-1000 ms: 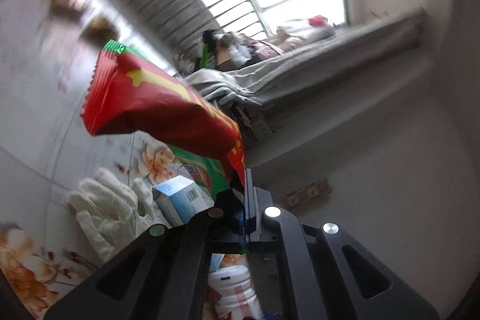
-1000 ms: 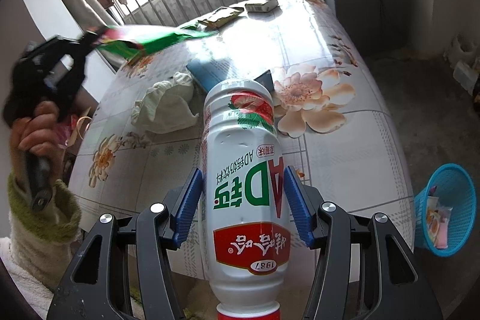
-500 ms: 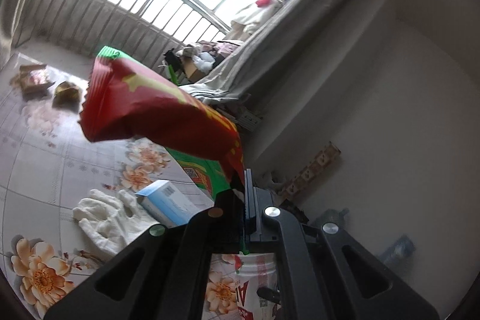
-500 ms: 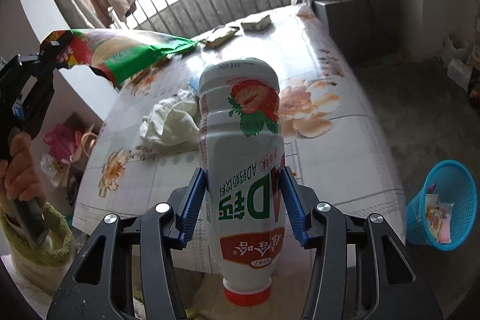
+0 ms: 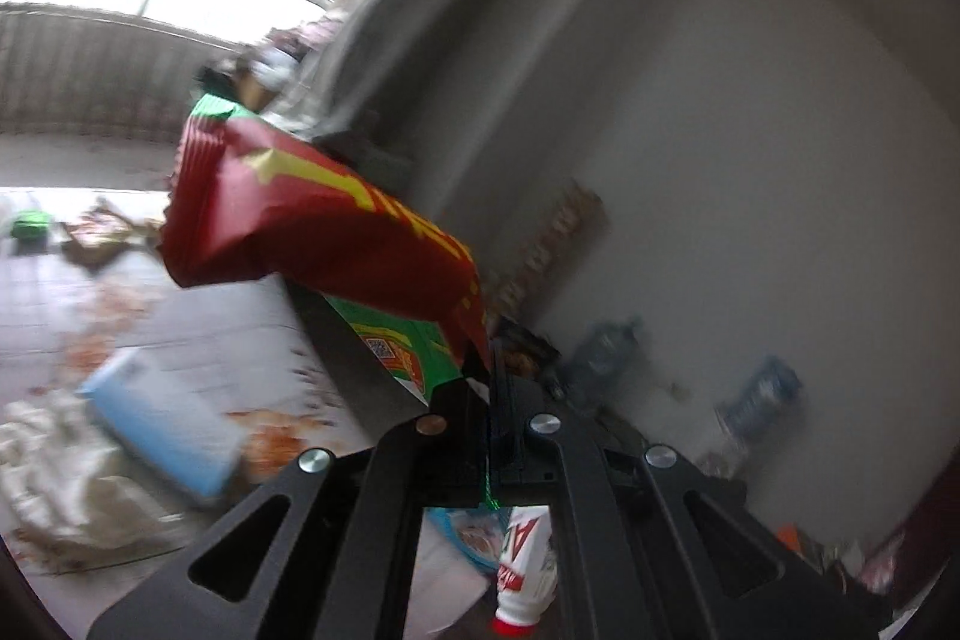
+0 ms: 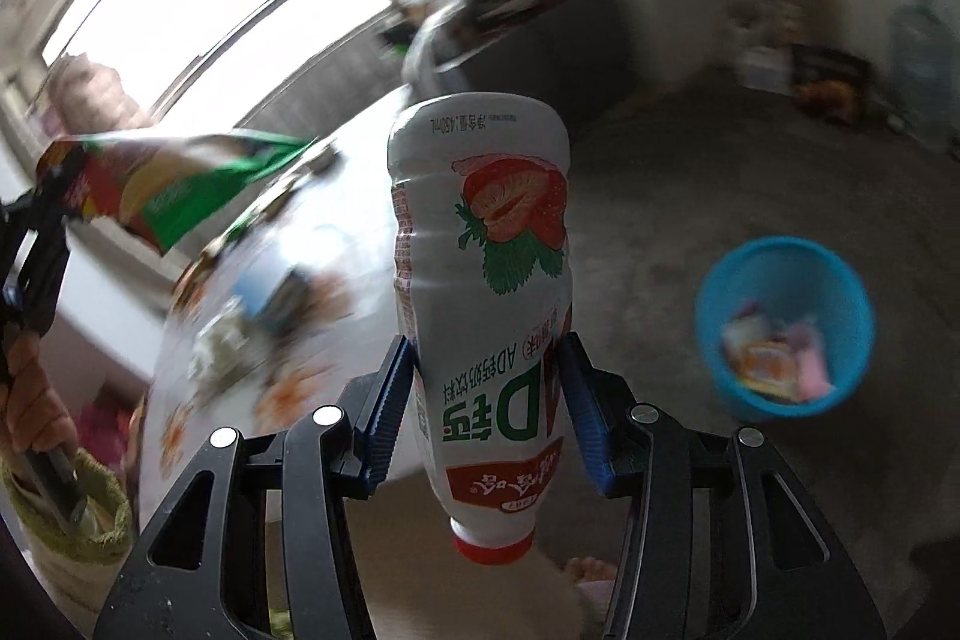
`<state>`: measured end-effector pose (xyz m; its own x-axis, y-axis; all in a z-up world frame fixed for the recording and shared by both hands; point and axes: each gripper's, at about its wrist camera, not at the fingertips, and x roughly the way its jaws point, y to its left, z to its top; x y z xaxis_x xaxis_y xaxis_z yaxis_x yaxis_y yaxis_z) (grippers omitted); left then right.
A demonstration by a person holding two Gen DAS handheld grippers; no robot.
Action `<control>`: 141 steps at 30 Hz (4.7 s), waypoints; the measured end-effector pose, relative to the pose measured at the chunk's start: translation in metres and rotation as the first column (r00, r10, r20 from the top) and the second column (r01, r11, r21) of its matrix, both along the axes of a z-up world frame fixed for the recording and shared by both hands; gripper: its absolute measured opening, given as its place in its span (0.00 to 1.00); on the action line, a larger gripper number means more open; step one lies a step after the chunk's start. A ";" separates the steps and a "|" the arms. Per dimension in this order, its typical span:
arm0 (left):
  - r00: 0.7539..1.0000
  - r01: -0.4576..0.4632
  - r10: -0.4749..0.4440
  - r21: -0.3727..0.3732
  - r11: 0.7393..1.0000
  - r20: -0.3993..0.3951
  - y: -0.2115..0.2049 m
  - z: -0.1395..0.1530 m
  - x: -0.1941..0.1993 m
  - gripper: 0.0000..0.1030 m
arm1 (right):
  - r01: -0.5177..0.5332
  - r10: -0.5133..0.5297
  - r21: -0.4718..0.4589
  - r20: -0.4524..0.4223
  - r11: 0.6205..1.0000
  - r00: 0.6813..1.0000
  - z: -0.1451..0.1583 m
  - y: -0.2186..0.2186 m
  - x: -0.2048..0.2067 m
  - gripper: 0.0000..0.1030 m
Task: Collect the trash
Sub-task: 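Carry the snack bag and milk bottle with both tools over the blue basket, then open both tools to drop the bag and bottle into the basket, then move both open tools back toward the white glove and blue box, then grasp the blue-white box with the right tool while the left tool approaches the white glove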
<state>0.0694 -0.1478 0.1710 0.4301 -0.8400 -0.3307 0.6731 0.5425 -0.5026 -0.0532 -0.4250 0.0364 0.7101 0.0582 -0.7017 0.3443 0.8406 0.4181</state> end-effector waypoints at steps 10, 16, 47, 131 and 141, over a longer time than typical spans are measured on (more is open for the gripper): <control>0.958 0.275 -0.242 0.243 0.930 -0.156 -0.198 -0.070 0.004 0.00 | 0.325 -0.323 0.027 -0.046 0.945 0.945 -0.030 -0.102 -0.079 0.44; 0.930 0.366 -0.308 0.458 0.810 -0.199 -0.314 -0.142 -0.014 0.00 | 0.417 -0.407 0.087 -0.111 0.905 0.907 -0.066 -0.136 -0.094 0.44; 0.925 0.347 -0.182 0.545 0.763 -0.335 -0.369 -0.182 -0.008 0.68 | 0.442 -0.397 0.195 -0.230 0.876 0.888 -0.126 -0.185 -0.073 0.44; 0.907 -0.247 0.389 0.541 0.804 -0.164 0.170 -0.168 0.021 0.10 | -0.588 0.554 -0.125 -0.226 0.799 0.801 0.000 0.194 0.221 0.53; 0.744 -0.539 0.643 0.408 0.737 -0.180 0.224 -0.150 0.037 0.66 | -0.682 0.626 -0.230 -0.275 0.694 0.730 -0.001 0.245 0.271 0.77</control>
<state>0.1067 0.0760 0.0205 0.6418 -0.2739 -0.7163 0.0100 0.9370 -0.3493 0.2182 -0.1804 0.0352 0.4457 0.2354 -0.8637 -0.3023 0.9477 0.1023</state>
